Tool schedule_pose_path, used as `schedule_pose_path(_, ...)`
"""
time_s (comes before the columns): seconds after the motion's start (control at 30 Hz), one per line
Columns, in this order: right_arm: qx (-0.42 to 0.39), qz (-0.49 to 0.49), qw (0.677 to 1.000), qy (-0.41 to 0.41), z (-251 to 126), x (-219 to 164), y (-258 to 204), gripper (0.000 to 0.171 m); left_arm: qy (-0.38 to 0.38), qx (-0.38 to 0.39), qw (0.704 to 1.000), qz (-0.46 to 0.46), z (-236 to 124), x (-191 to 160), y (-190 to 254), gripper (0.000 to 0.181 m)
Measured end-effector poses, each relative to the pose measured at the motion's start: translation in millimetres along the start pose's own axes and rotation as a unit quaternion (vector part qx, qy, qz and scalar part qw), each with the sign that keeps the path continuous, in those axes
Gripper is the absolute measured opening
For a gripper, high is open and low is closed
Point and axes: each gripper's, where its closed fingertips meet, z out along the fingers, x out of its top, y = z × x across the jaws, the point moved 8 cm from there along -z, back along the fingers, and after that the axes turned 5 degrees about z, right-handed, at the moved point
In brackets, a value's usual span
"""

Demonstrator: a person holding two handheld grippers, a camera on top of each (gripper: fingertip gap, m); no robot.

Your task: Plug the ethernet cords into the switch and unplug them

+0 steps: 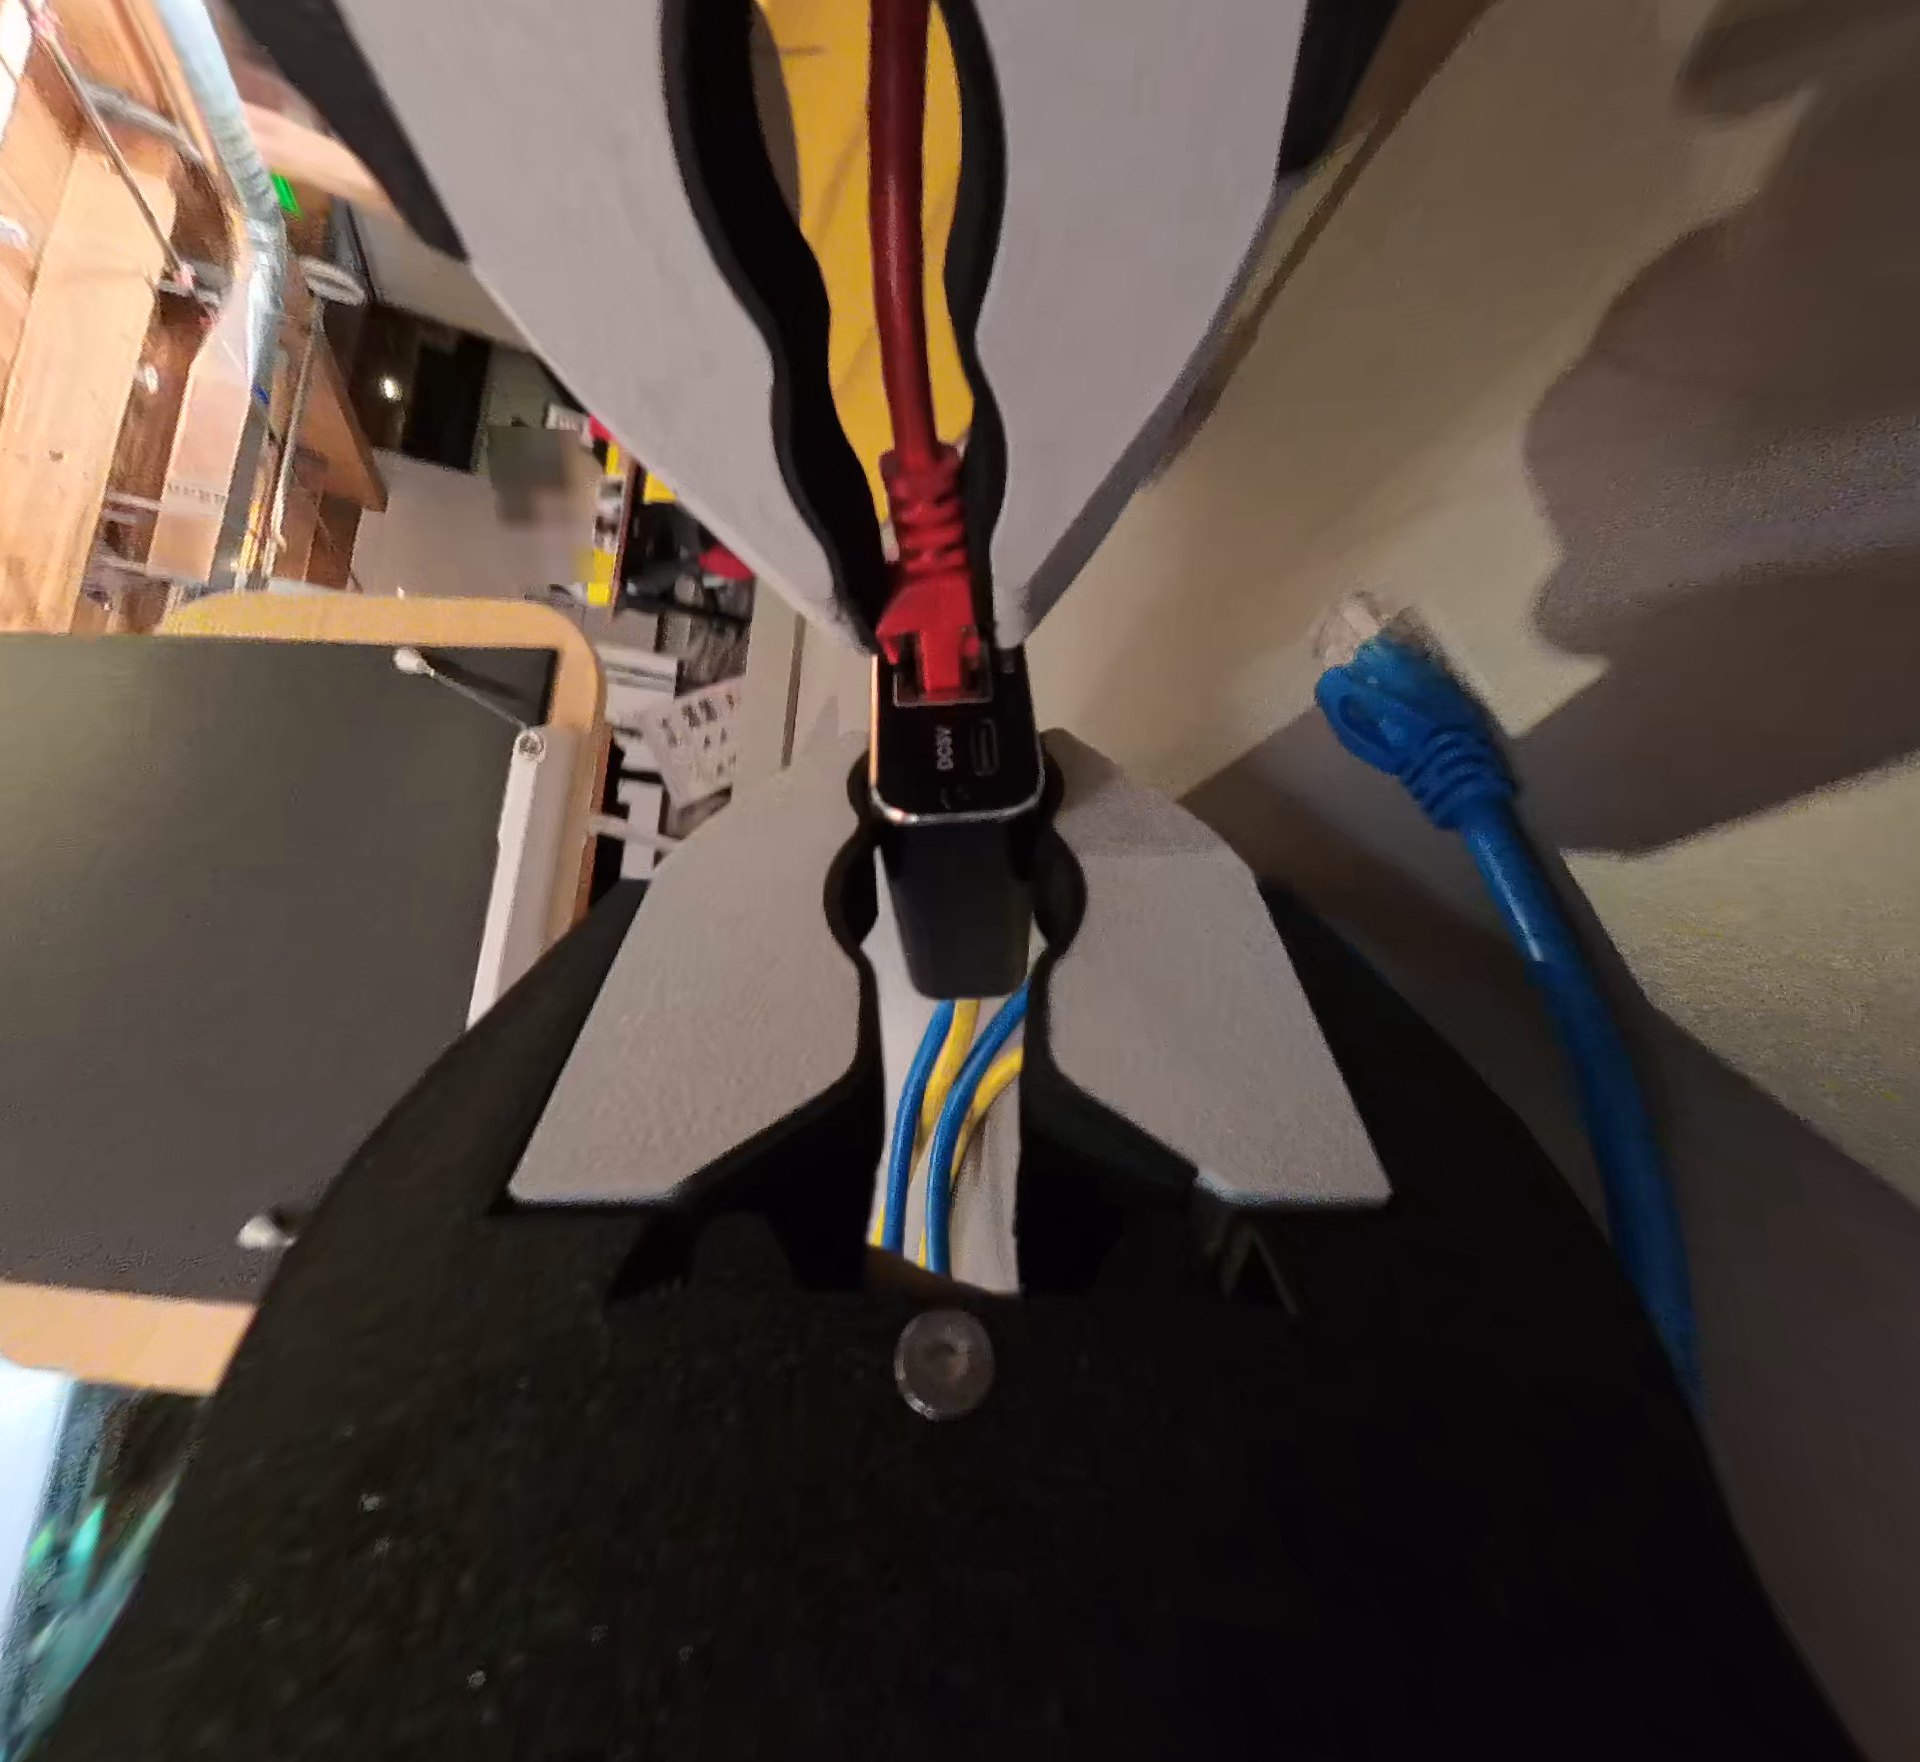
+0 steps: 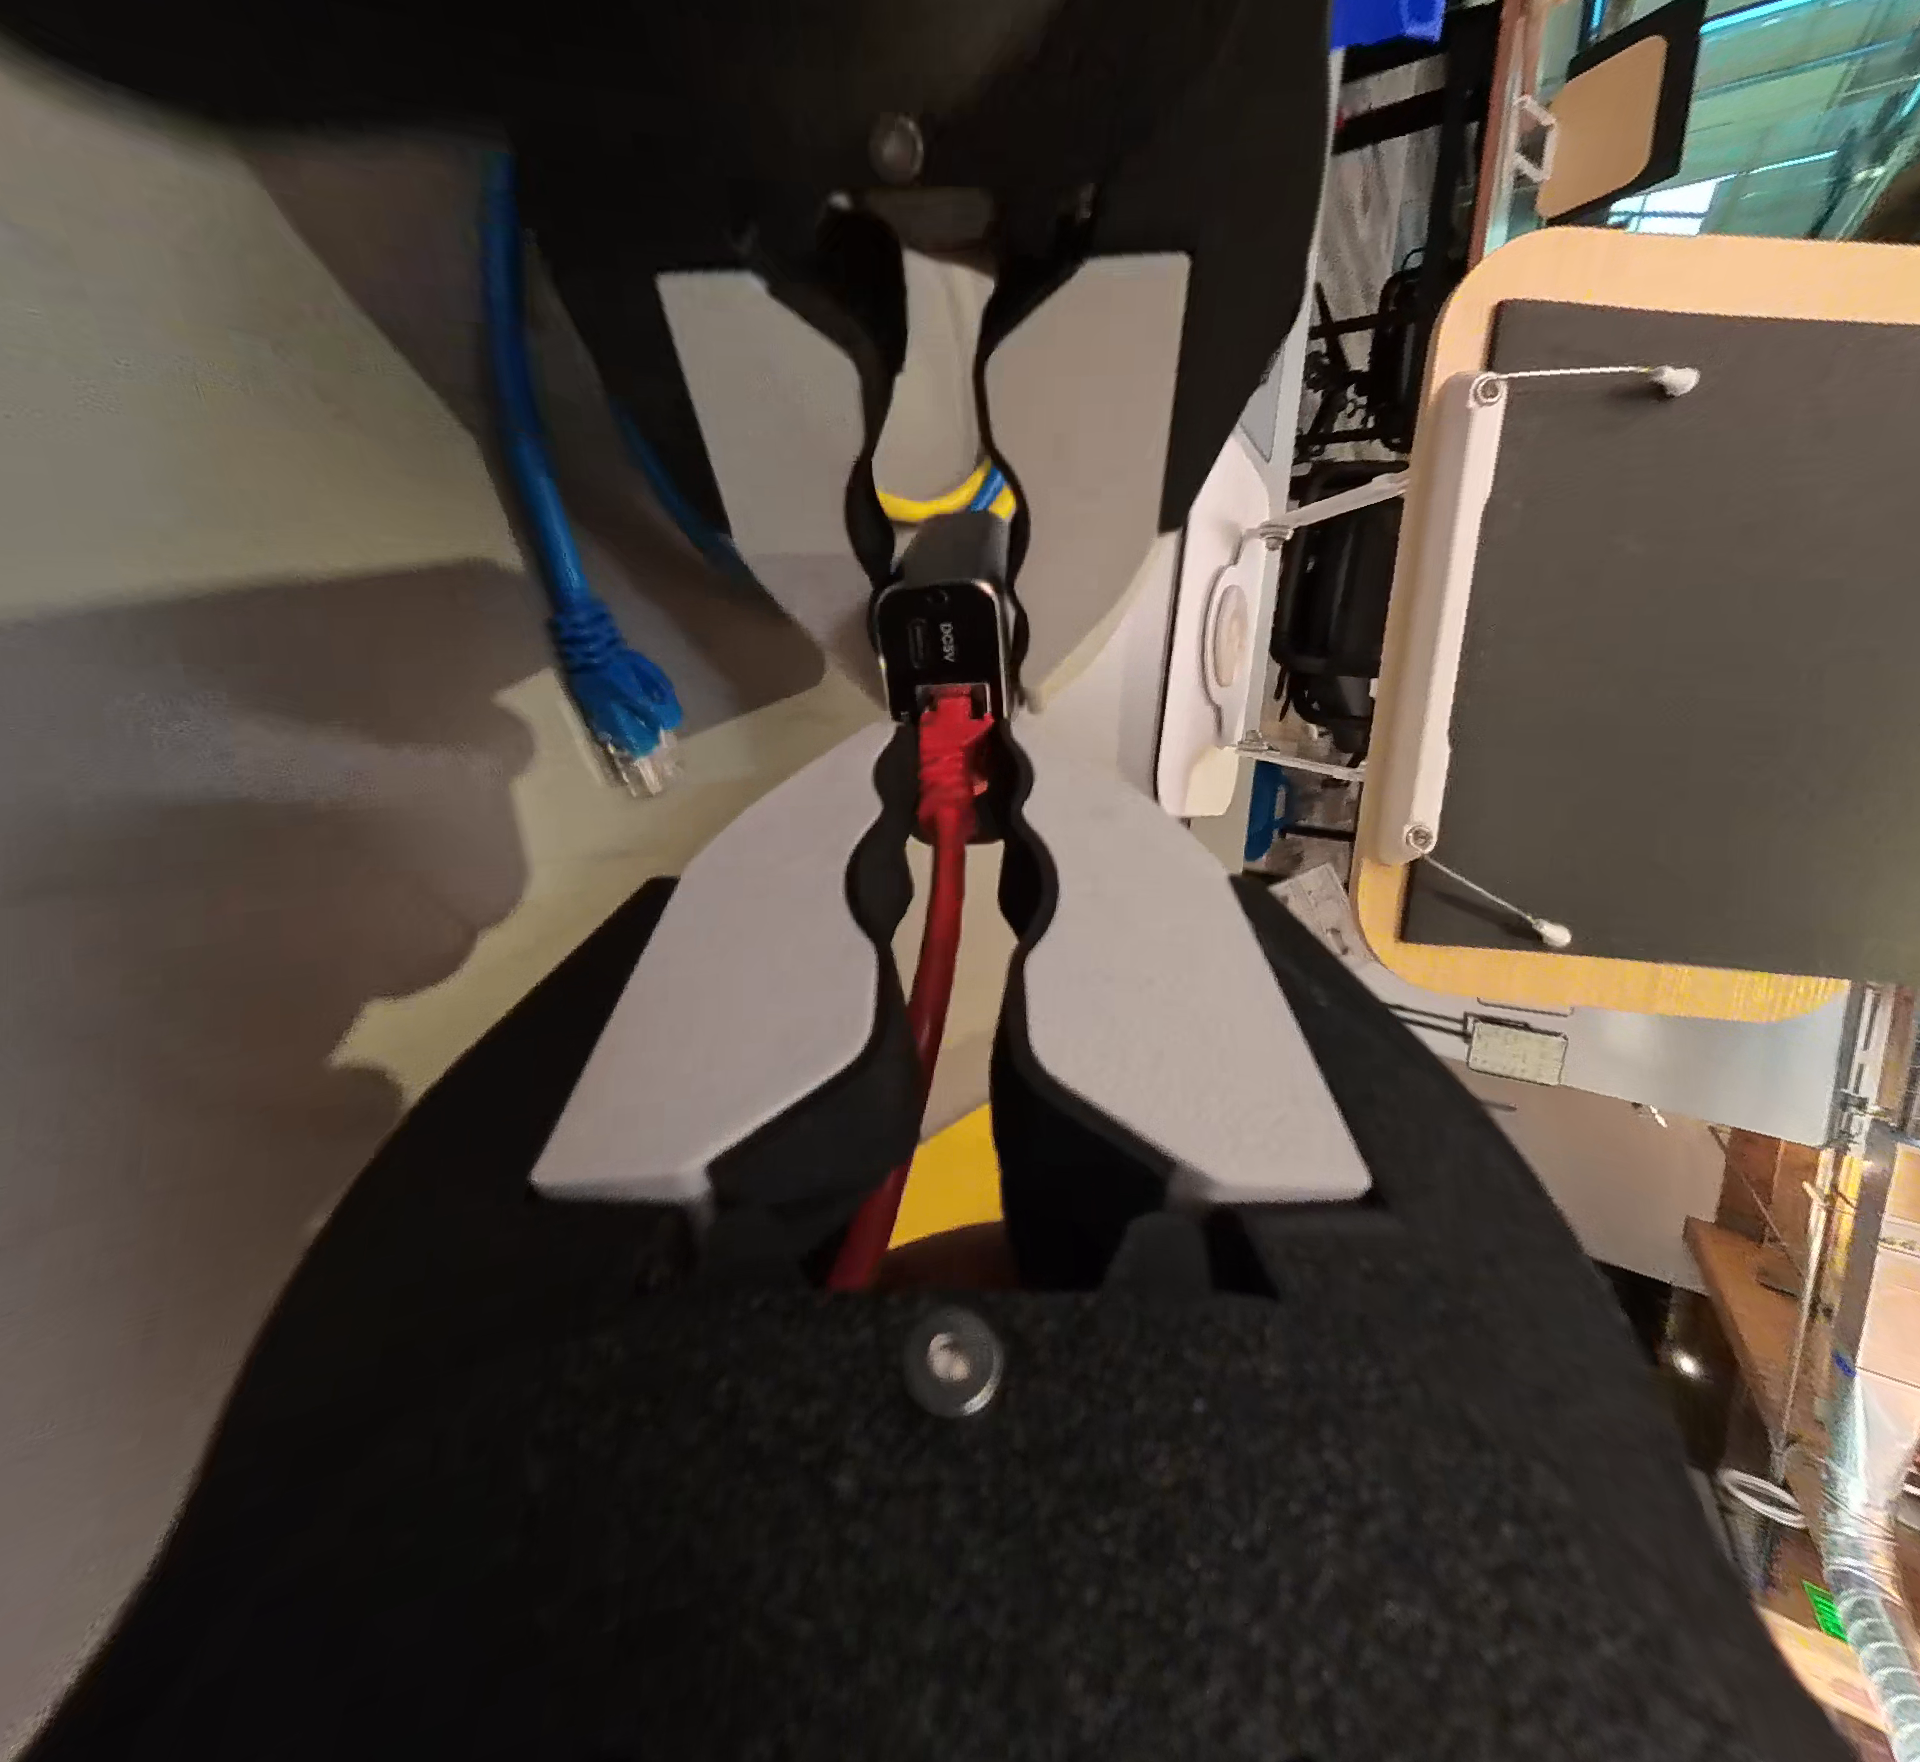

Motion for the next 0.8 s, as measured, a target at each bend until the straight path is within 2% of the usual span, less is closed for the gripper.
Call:
schedule_pose_path(0.07,0.000,0.016,1.000,0.011,-0.6,1.9,0.0,0.013,0.025,0.007,1.000,-0.006,-0.8,-0.5,1.1,0.026)
schedule_pose_path(0.3,0.015,0.025,1.000,0.011,1.1,-0.7,-3.8,0.012,0.034,0.000,0.999,-0.009,2.8,1.0,4.9,0.026)
schedule_pose_path(0.47,0.005,0.004,1.000,-0.018,3.4,-6.2,-7.0,0.012,-0.032,-0.003,0.999,-0.006,13.0,3.9,7.9,0.026)
schedule_pose_path(0.6,-0.009,-0.001,1.000,-0.026,2.1,-2.4,-5.2,0.012,-0.040,0.006,0.999,-0.010,12.1,0.1,4.6,0.025)
schedule_pose_path(0.67,-0.013,0.027,1.000,0.002,-11.8,1.0,-1.3,0.012,-0.155,0.004,0.988,-0.003,18.4,-39.4,1.2,0.027)
schedule_pose_path(0.7,-0.025,0.050,0.998,0.015,-21.9,-0.2,2.3,0.012,-0.159,0.014,0.987,-0.013,16.0,-55.9,-6.6,0.026)
schedule_pose_path(0.73,-0.023,0.080,0.996,0.023,-30.0,-4.4,4.5,0.012,-0.136,0.040,0.990,-0.019,11.9,-55.2,-16.3,0.026)
schedule_pose_path(0.8,-0.011,0.145,0.989,0.040,-41.0,-13.0,8.8,0.012,-0.100,0.057,0.993,-0.026,12.1,-30.1,-18.1,0.026)
